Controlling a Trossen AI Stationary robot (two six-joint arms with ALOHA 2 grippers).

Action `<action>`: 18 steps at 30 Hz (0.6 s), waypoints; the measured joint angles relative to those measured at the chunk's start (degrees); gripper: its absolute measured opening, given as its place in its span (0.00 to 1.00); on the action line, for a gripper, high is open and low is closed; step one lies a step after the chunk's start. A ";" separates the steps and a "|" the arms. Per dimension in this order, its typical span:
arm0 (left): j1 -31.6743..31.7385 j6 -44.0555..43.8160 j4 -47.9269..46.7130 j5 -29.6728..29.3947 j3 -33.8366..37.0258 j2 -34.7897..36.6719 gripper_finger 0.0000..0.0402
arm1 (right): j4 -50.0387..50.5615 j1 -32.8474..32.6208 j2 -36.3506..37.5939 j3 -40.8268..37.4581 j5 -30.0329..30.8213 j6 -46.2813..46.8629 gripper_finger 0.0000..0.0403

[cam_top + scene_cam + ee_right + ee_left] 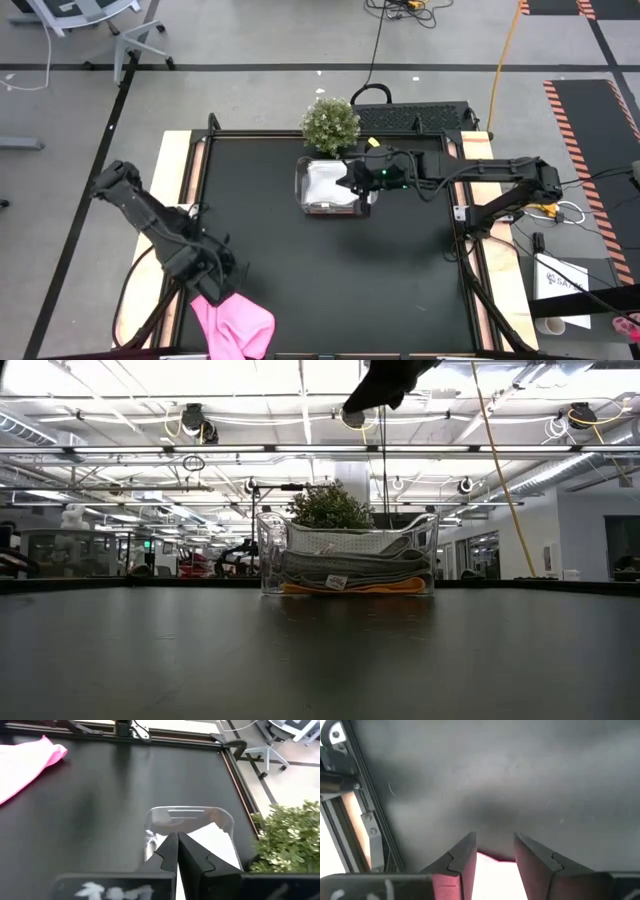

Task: Fold microfiber towels
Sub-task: Fold the pink microfiber towel

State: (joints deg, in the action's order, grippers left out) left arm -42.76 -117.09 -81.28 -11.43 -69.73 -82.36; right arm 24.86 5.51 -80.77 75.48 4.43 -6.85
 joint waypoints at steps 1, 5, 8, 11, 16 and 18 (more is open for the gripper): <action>-0.76 0.11 0.70 0.28 0.14 -0.47 0.33 | 0.02 -0.32 0.00 0.00 0.00 -0.02 0.00; -2.78 1.19 4.44 6.92 1.74 -2.78 0.33 | 0.65 -1.48 0.00 0.01 -0.01 -0.38 0.00; -4.25 1.21 7.26 13.43 3.17 -4.90 0.34 | 0.75 -2.00 0.00 0.00 -0.03 -0.48 0.00; -5.23 0.46 7.79 20.15 3.42 -6.93 0.37 | 0.72 -2.27 0.00 0.00 -0.04 -0.92 0.00; -6.75 -1.48 8.75 25.04 3.45 -8.83 0.45 | 0.71 -2.27 0.00 0.02 -0.04 -1.18 0.00; -7.40 -2.15 10.73 25.14 3.47 -9.26 0.48 | 0.74 -2.27 0.00 0.02 -0.04 -1.16 0.00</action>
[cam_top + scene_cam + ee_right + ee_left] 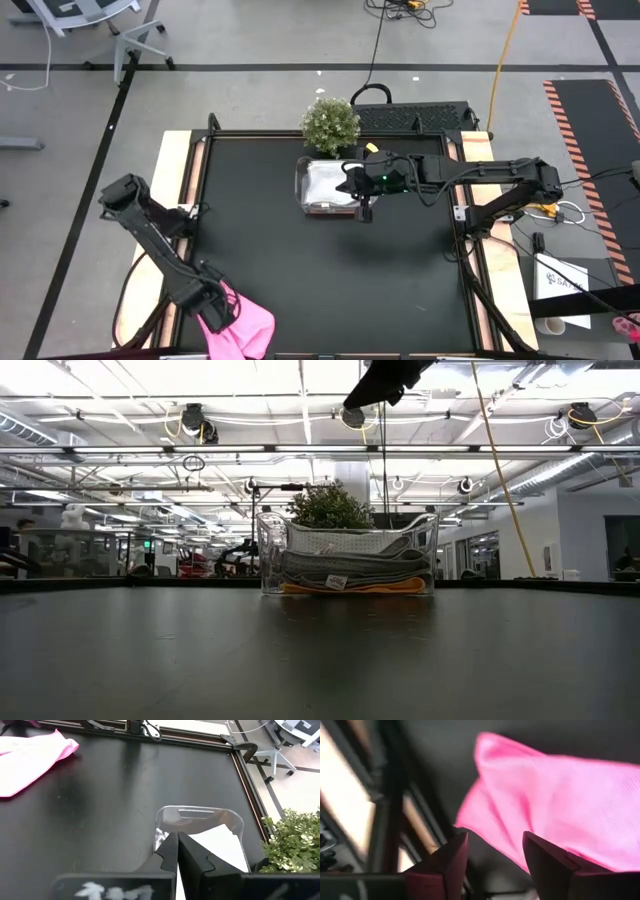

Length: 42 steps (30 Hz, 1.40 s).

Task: Fold microfiber towels
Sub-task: Fold the pink microfiber towel

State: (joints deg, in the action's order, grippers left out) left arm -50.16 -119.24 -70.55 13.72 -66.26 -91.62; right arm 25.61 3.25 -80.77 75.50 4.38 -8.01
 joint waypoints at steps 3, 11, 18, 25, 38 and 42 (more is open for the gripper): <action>-1.47 1.57 4.05 -0.04 0.00 -0.69 0.52 | 0.00 0.00 0.00 0.00 0.00 0.00 0.00; -6.19 2.78 5.80 0.77 0.95 -3.29 0.53 | -0.04 0.00 0.00 0.00 0.00 0.02 0.00; -8.08 0.12 15.34 1.86 7.43 -3.25 0.53 | -0.02 0.00 0.00 0.02 -0.11 1.27 0.00; -6.76 0.91 20.63 3.92 13.69 -3.08 0.53 | -0.04 -0.53 0.00 0.04 -0.17 1.59 0.00; -3.61 5.10 30.04 6.60 19.95 -2.70 0.46 | 0.00 -1.11 0.00 0.07 -0.07 3.08 0.00; -1.58 7.15 32.69 5.98 20.14 -2.94 0.26 | 0.00 -1.11 0.00 0.07 -0.04 3.23 0.00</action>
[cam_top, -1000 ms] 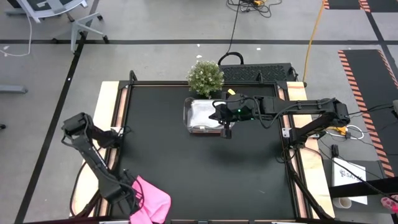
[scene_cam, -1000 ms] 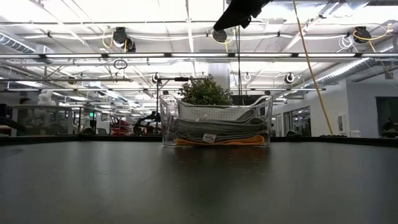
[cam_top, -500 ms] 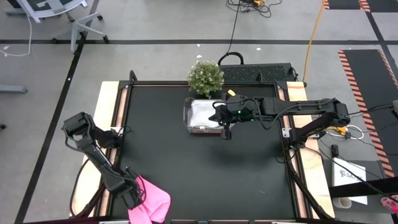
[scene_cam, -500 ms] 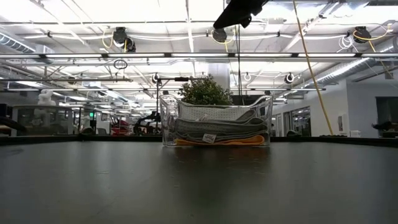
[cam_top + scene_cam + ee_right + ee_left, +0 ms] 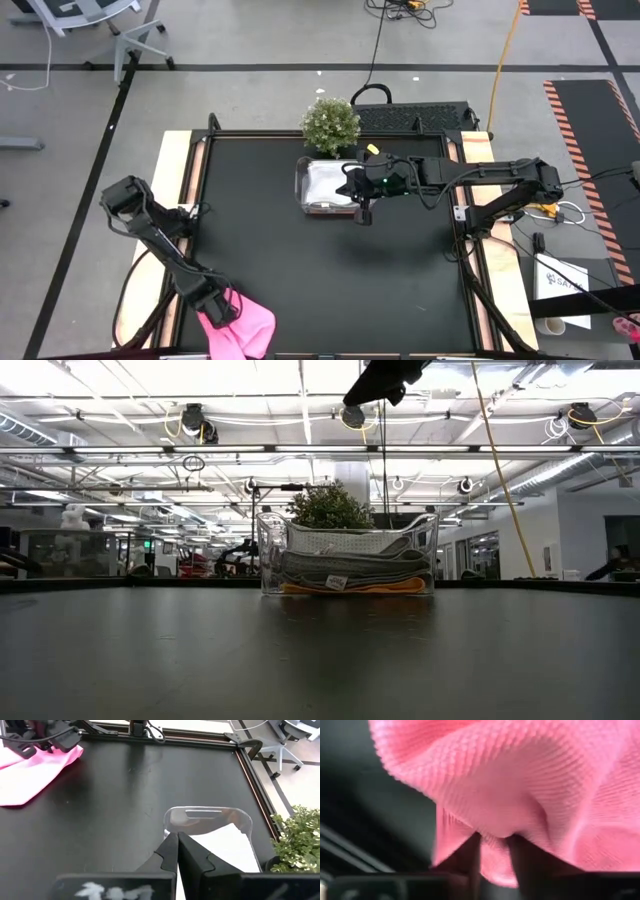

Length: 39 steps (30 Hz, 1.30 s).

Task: Fold microfiber towels
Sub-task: Fold the pink microfiber towel

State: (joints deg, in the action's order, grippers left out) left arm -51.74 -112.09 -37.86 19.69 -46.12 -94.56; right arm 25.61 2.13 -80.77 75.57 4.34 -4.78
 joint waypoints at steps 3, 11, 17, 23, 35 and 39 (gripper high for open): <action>1.52 1.33 0.88 -0.34 0.01 -0.12 0.07 | 0.00 0.00 0.00 0.00 0.02 0.98 0.00; 8.25 2.69 7.22 -8.41 -0.14 -0.12 0.01 | 0.26 -0.92 0.48 0.00 -0.04 1.08 0.00; 15.47 11.14 17.08 -31.93 0.09 -0.52 0.01 | 1.39 -4.05 1.37 0.02 -0.07 1.11 0.00; 23.82 26.79 25.64 -44.52 0.25 -0.55 0.01 | 2.54 -7.15 1.36 0.00 0.00 1.11 0.00; 36.01 63.51 46.10 -28.79 0.15 -0.47 0.01 | 2.54 -7.91 1.36 0.00 0.31 5.68 0.00; 37.76 65.81 46.18 -22.92 0.17 -0.43 0.01 | 2.52 -7.91 1.36 0.00 0.32 6.48 0.00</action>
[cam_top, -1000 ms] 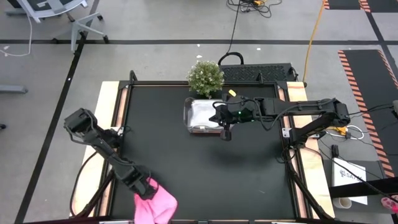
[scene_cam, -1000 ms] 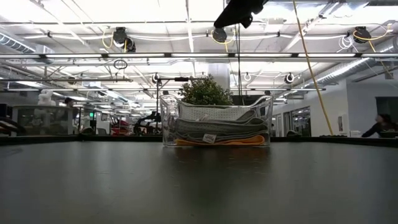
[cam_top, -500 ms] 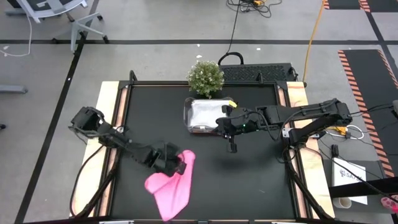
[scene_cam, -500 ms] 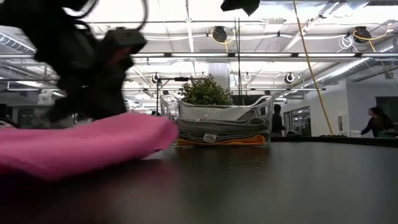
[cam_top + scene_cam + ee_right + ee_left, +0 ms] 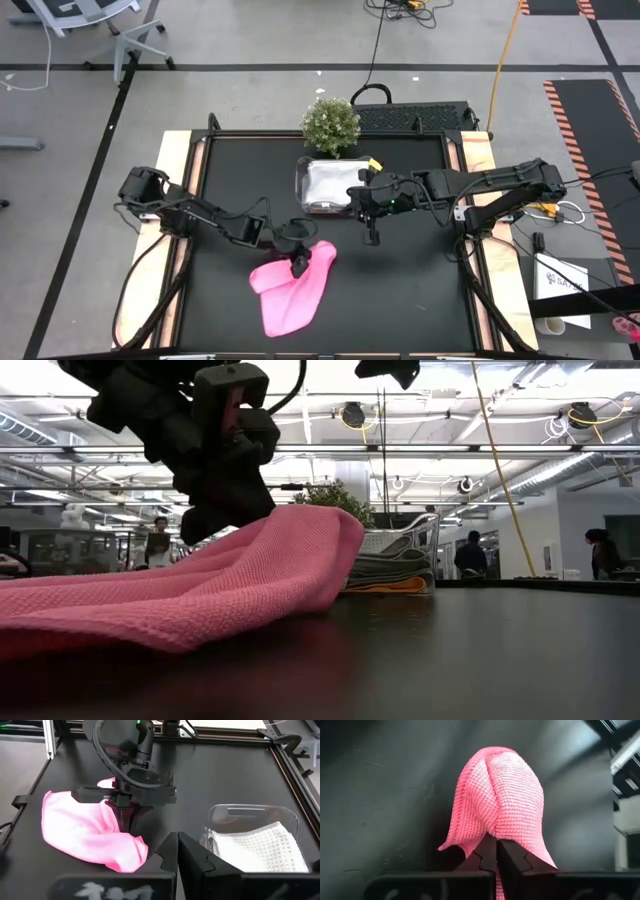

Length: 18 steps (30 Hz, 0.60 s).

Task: Fold microfiber towels
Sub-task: Fold the pink microfiber towel

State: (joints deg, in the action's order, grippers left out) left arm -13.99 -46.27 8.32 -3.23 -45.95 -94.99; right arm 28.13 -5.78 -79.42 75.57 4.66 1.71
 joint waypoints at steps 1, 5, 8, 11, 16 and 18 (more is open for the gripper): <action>0.24 0.17 0.00 1.03 -0.02 0.01 0.02 | -0.01 0.00 0.00 0.00 -0.01 0.31 0.00; 0.56 0.12 0.02 0.70 -0.02 0.03 0.02 | -0.01 -0.02 0.00 0.00 -0.08 0.67 0.00; 0.55 -0.09 0.12 -1.50 -0.02 0.06 0.04 | -0.01 -0.01 -0.01 0.00 -0.12 0.67 0.00; 0.55 -0.34 1.90 -2.16 -0.02 0.08 0.07 | 0.00 0.00 0.00 0.00 -0.14 0.67 0.00; 0.49 0.67 7.64 -2.18 -0.15 0.15 0.14 | 0.01 0.12 0.00 0.00 -0.17 0.65 0.00; 0.47 0.81 7.19 -1.85 -0.15 0.19 0.18 | 0.01 0.17 0.00 0.00 -0.17 0.64 0.00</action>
State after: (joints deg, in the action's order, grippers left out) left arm -13.52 -45.47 15.51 -5.08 -46.11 -94.80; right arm 28.14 -5.61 -79.42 75.57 4.49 2.35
